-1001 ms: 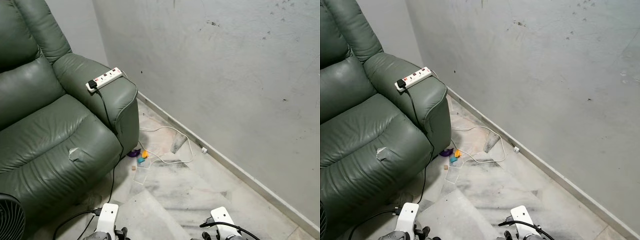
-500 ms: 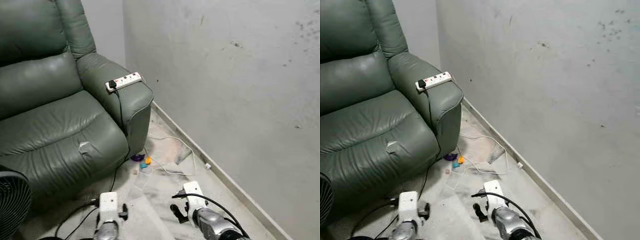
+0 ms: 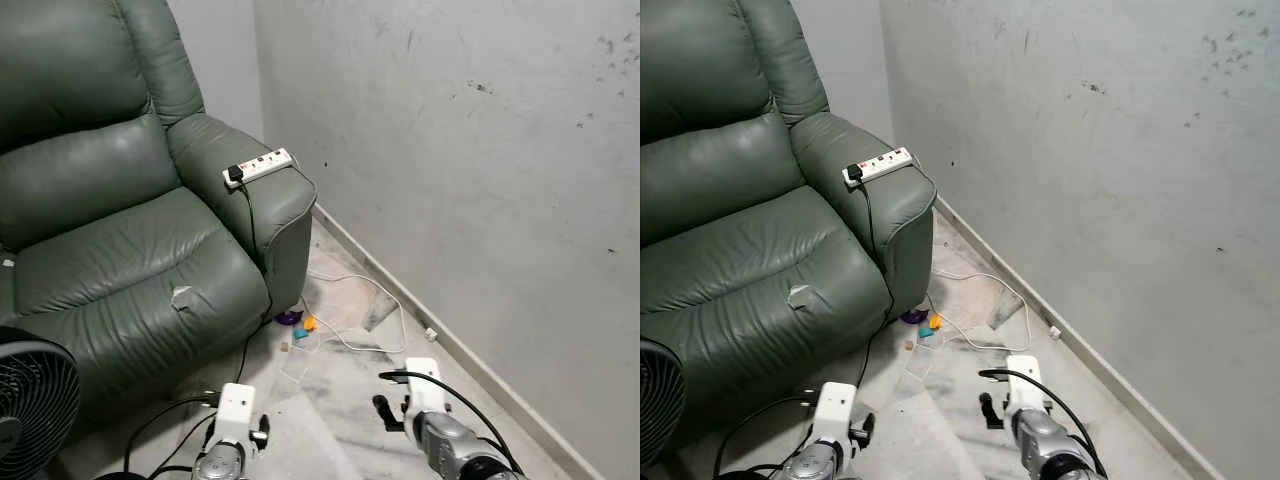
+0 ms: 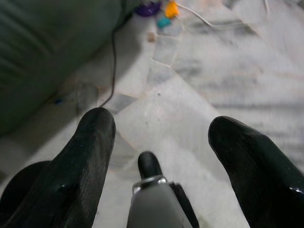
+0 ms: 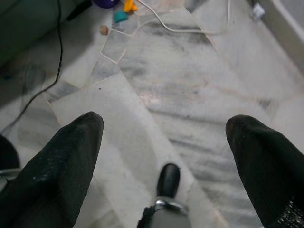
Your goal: Hang keys on a hook
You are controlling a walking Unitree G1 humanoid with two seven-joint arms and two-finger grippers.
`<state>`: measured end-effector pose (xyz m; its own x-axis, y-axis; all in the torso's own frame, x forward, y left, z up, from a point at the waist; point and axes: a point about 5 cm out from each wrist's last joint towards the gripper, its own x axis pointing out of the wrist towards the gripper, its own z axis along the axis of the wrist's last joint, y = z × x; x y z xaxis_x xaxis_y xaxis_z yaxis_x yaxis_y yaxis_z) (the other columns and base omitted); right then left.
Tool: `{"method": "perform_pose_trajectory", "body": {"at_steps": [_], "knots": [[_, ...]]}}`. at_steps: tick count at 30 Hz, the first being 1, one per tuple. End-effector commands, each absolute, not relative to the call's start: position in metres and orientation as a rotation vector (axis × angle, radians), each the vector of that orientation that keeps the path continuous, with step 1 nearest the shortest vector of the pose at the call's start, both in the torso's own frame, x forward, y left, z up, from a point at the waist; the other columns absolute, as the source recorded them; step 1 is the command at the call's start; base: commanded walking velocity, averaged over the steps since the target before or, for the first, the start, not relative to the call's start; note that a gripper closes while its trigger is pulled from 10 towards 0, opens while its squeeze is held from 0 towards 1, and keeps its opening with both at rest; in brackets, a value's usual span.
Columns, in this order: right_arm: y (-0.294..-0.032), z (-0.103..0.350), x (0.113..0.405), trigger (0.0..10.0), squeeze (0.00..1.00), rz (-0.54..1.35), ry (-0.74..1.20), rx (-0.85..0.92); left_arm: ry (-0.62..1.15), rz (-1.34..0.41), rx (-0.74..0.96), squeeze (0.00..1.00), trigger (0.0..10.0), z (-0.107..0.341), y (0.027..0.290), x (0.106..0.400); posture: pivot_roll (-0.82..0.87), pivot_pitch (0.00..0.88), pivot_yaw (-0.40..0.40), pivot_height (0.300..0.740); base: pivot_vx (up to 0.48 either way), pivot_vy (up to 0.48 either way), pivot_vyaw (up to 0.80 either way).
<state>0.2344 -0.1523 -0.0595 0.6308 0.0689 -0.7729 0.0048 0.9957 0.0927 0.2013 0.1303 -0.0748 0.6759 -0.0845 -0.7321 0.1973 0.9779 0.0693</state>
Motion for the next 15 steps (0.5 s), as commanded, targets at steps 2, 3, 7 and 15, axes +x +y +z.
{"method": "perform_pose_trajectory", "body": {"at_steps": [2, 3, 7, 15], "knots": [[-0.165, -0.064, 0.226, 10.0, 0.00, -0.045, 0.904, 0.121, 0.860, -0.249, 0.211, 0.00, 10.0, -0.076, 0.129, 0.201, 0.08, 0.055, 0.062, 0.740, 0.000, 0.000, 0.00], [-0.169, -0.066, 0.222, 10.0, 0.00, -0.068, 0.911, 0.126, 0.870, -0.273, 0.227, 0.00, 10.0, -0.076, 0.128, 0.202, 0.07, 0.056, 0.069, 0.740, 0.000, 0.000, 0.00], [-0.182, -0.073, 0.209, 10.0, 0.00, -0.137, 0.929, 0.147, 0.871, -0.344, 0.266, 0.00, 10.0, -0.074, 0.118, 0.207, 0.01, 0.076, 0.121, 0.740, 0.000, 0.000, 0.00], [-0.192, -0.084, 0.183, 10.0, 0.00, -0.190, 0.959, 0.178, 0.849, -0.415, 0.273, 0.00, 10.0, -0.066, 0.092, 0.216, -0.08, 0.136, 0.130, 0.740, 0.000, 0.000, 0.00]]}}
